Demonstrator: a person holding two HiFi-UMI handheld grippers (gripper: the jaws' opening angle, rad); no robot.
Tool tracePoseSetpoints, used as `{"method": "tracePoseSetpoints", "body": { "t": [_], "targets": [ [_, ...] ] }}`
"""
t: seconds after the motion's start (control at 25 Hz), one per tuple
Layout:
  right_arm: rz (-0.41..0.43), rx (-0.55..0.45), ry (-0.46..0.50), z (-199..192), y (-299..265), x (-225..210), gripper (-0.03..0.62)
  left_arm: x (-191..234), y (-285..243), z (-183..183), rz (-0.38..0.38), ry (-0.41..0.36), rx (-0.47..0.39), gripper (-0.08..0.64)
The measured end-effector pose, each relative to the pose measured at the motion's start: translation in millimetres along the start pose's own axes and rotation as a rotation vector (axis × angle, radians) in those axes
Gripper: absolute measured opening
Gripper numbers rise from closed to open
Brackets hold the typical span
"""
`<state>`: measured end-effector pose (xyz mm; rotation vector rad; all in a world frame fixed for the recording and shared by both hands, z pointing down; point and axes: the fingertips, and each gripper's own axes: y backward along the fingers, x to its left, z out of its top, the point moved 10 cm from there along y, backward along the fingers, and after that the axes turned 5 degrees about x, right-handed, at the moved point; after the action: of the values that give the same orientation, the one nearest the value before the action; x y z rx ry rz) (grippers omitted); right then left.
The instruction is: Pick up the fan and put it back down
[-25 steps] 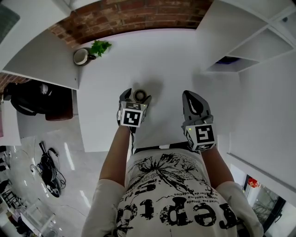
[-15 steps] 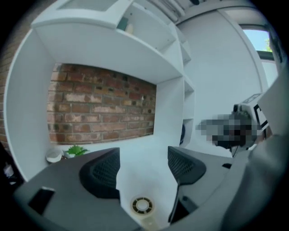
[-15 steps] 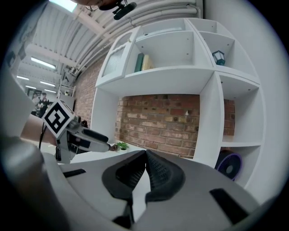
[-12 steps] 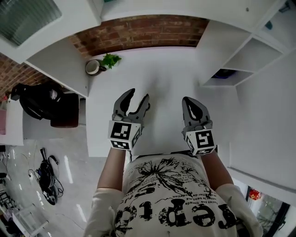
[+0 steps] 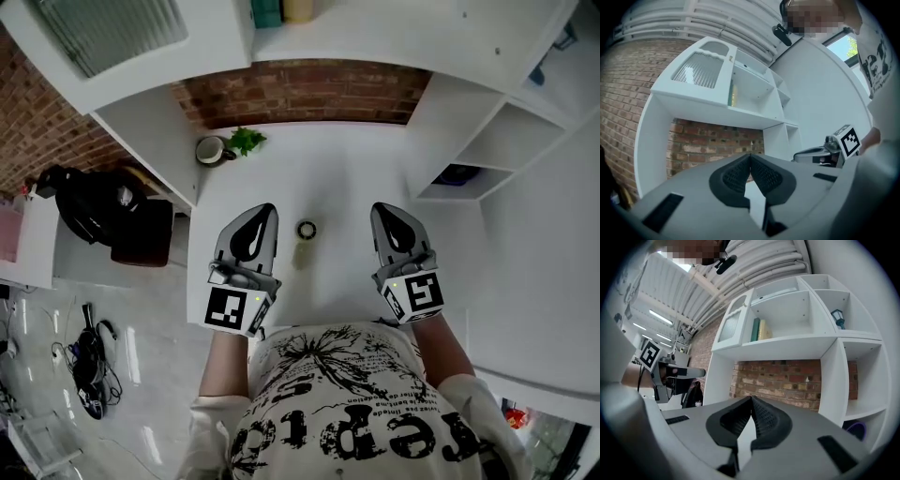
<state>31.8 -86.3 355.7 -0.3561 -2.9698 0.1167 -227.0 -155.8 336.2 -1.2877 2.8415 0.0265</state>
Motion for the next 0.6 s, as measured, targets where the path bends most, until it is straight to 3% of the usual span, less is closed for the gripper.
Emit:
{"method": "tracePoseSetpoints", "body": {
  "t": [0.12,0.28,0.6],
  "targets": [
    [0.020,-0.018,0.017,3,0,7,0.015,3,11,7,-0.021,-0.002,-0.031,0.015],
    [0.036,-0.009,0.038,3,-3,14,0.015,8,18,10,0.014,0.008,-0.042,0.015],
    [0.084,-0.001,0.038,5,-4,24,0.014,15,27,9,0.044,0.022,-0.002,0.015]
  ]
}}
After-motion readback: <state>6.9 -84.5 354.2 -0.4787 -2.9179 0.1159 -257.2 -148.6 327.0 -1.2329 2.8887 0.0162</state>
